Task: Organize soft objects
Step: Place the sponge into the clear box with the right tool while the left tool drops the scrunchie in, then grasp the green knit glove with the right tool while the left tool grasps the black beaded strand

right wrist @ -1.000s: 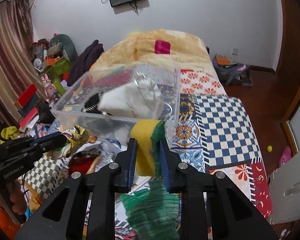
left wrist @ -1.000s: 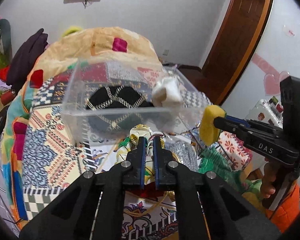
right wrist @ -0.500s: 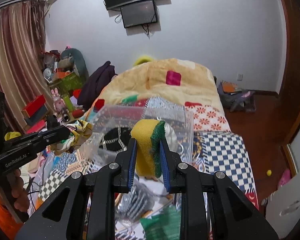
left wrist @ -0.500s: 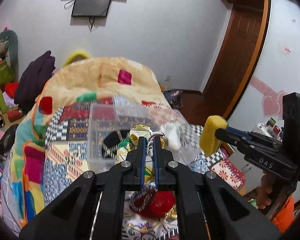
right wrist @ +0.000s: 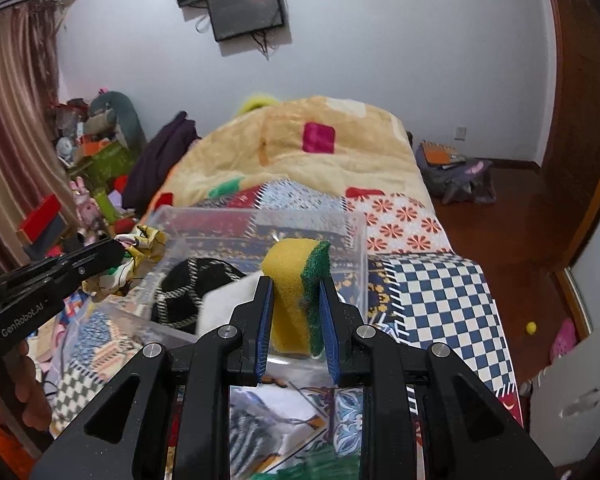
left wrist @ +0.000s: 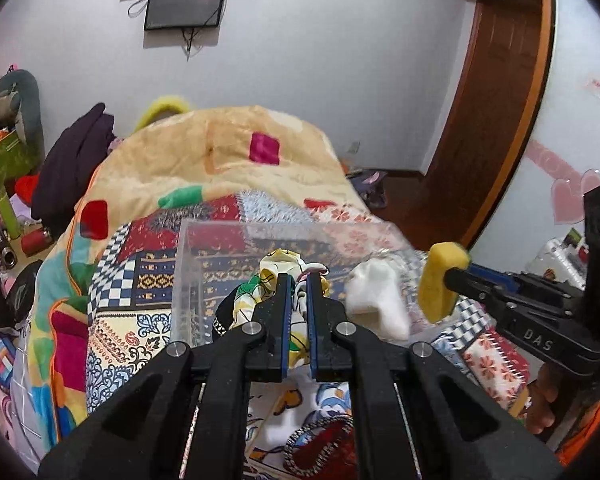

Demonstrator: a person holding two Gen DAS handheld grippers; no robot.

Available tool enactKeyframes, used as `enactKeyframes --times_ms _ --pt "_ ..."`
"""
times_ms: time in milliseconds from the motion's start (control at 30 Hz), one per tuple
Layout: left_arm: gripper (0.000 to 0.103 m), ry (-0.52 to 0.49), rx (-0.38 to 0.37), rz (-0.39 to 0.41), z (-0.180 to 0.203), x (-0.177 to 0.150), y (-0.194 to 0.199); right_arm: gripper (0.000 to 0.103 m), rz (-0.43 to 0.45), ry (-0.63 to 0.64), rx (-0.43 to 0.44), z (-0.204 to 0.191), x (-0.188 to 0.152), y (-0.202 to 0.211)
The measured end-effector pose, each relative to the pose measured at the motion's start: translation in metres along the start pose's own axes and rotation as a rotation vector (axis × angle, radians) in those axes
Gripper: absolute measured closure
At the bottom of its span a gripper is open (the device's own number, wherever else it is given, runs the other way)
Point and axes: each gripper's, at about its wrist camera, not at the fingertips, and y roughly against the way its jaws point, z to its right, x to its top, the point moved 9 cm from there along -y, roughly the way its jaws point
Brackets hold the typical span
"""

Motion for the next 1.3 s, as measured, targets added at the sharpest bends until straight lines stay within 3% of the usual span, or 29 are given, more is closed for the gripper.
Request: enactKeyframes --times_ms 267,533,767,933,1233,1300 --pt "0.097 0.001 0.032 -0.061 -0.002 -0.013 -0.026 0.082 -0.061 0.007 -0.028 0.002 -0.012 -0.017" --pt "0.093 0.003 0.028 -0.087 0.005 -0.016 -0.028 0.080 -0.100 0.050 -0.021 -0.007 -0.018 -0.021" --pt "0.066 0.012 0.040 -0.058 0.004 -0.012 -0.017 0.059 -0.078 0.050 -0.001 -0.006 -0.013 -0.009" --pt "0.060 0.020 0.036 -0.034 0.006 -0.008 -0.003 0.049 -0.056 0.051 0.014 -0.009 -0.007 0.001" --pt "0.033 0.010 0.042 0.031 0.016 -0.004 0.038 0.030 0.005 0.100 0.022 -0.017 -0.005 0.037" --pt "0.026 0.008 0.040 0.045 0.019 -0.006 0.048 0.021 0.016 0.109 0.018 -0.017 -0.007 0.046"
